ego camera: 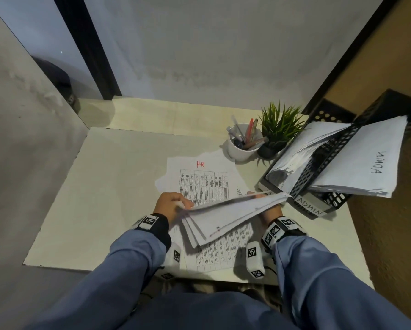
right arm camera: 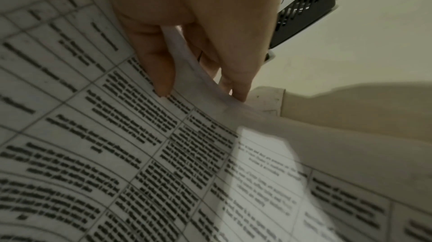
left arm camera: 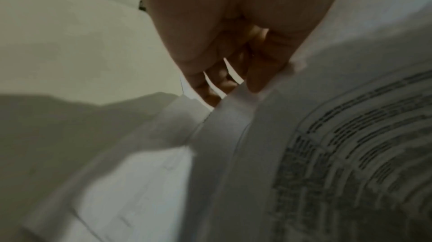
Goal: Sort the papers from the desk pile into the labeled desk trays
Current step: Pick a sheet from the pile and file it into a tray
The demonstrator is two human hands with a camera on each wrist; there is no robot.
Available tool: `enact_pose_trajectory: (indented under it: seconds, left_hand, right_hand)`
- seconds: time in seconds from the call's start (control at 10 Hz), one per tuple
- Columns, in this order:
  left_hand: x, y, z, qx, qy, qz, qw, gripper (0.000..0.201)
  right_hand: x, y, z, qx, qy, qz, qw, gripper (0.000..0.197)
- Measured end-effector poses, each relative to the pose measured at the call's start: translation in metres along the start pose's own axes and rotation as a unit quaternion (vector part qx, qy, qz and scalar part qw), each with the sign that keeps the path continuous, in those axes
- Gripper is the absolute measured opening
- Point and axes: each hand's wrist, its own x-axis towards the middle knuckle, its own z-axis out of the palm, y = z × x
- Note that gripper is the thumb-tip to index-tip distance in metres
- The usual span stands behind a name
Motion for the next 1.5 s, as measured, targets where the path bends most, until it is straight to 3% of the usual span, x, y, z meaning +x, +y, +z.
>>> enact_pose_trajectory:
  seconds: [0.1,0.2,0.3,0.4,0.5,0.6,0.7,0.8,0.9,1.0,1.1,1.2,1.3,1.4,1.5]
  left_hand:
    - [-0.004,0.009,0.002,-0.03,0.014,-0.042,0.999,0.027]
    - [-0.012,0.012,0.0,-0.111,-0.026,-0.043,0.993,0.032]
    - [-0.026,0.022,-0.002,-0.115,-0.065,-0.013,0.991,0.076]
    - [-0.043,0.04,-0.001,-0.073,-0.073,0.068,0.992,0.108]
    - [-0.052,0.052,0.003,-0.022,-0.085,0.133,0.987,0.085]
    - [-0.05,0.068,0.012,-0.004,0.005,0.194,0.981,0.023]
    - [-0.05,0.082,0.017,-0.012,0.056,0.267,0.962,0.021]
    - [-0.052,0.085,0.02,-0.003,0.051,0.308,0.95,0.035]
    - [-0.045,0.071,0.017,0.053,0.042,0.257,0.964,0.049]
    - [-0.039,0.063,0.015,0.092,0.053,0.213,0.971,0.018]
    - [-0.04,0.069,0.015,0.08,0.094,0.241,0.963,0.004]
    - [-0.037,0.067,0.015,0.038,0.091,0.226,0.969,0.006]
    - [-0.034,0.055,0.018,0.082,0.052,0.158,0.983,0.014]
    - [-0.036,0.055,0.023,0.121,0.017,0.145,0.982,0.018]
    - [-0.054,0.085,0.034,0.156,-0.031,0.195,0.968,0.031]
  right_hand:
    - [-0.002,-0.005,0.0,0.057,0.014,-0.006,0.998,0.031]
    - [-0.015,-0.013,0.0,0.105,-0.009,-0.012,0.994,0.033]
    - [-0.023,-0.02,0.001,0.122,-0.026,-0.019,0.992,0.031]
    - [-0.029,-0.03,-0.002,0.118,-0.032,-0.048,0.991,0.024]
    - [-0.039,-0.046,-0.005,0.158,-0.04,-0.081,0.983,0.024]
    - [-0.05,-0.069,-0.01,0.204,-0.027,-0.147,0.968,0.019]
    - [-0.066,-0.089,-0.015,0.225,-0.007,-0.215,0.95,0.018]
    - [-0.079,-0.09,-0.017,0.228,-0.011,-0.259,0.939,0.018]
    - [-0.085,-0.078,-0.013,0.188,-0.039,-0.253,0.948,0.025]
    - [-0.086,-0.07,-0.006,0.16,-0.037,-0.22,0.962,0.02]
    - [-0.09,-0.077,-0.004,0.163,-0.025,-0.233,0.958,0.022]
    - [-0.087,-0.079,-0.003,0.168,-0.013,-0.243,0.955,0.022]
    - [-0.082,-0.063,0.002,0.156,-0.018,-0.186,0.97,0.019]
    - [-0.078,-0.057,-0.006,0.137,-0.018,-0.154,0.978,0.014]
    - [-0.081,-0.073,-0.036,0.138,0.0,-0.182,0.974,0.015]
